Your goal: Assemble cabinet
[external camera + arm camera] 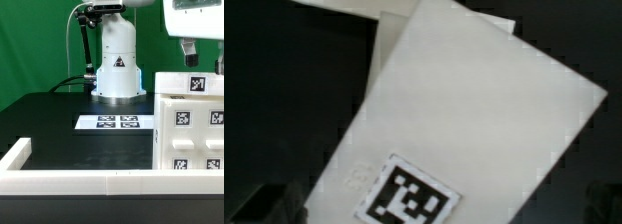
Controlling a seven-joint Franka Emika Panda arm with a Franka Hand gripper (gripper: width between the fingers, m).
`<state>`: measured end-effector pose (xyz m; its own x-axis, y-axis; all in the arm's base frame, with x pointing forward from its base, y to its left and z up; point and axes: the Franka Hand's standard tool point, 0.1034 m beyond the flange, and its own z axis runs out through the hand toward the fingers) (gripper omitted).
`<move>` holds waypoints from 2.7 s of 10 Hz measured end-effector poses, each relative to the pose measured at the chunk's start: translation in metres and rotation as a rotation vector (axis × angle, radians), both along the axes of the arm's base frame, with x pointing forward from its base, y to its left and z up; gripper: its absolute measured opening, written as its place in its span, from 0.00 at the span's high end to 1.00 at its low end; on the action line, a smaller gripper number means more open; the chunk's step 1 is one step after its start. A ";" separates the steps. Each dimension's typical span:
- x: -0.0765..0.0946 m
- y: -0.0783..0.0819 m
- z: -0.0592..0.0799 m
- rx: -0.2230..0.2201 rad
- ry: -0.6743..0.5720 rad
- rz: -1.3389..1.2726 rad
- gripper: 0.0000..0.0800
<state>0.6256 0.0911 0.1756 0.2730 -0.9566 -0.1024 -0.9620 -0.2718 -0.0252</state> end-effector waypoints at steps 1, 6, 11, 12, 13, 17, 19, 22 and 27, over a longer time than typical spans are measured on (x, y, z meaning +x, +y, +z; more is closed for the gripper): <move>0.002 0.000 0.001 0.000 -0.019 0.150 0.00; 0.002 0.002 0.001 0.001 -0.053 0.463 0.00; 0.003 0.004 0.001 -0.018 -0.105 1.009 0.00; 0.003 0.005 0.001 -0.017 -0.113 1.110 0.00; 0.002 0.006 0.002 -0.014 -0.115 1.161 0.00; 0.003 0.006 0.000 -0.045 -0.136 1.542 0.00; 0.003 0.006 -0.001 -0.050 -0.148 1.694 0.00; 0.002 0.003 -0.002 -0.063 -0.135 1.919 0.00; -0.001 0.000 -0.007 -0.061 -0.111 2.210 0.00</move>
Offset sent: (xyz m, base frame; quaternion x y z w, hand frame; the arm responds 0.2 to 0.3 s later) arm 0.0000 0.0000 0.0000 0.0000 0.0000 -0.1938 0.9810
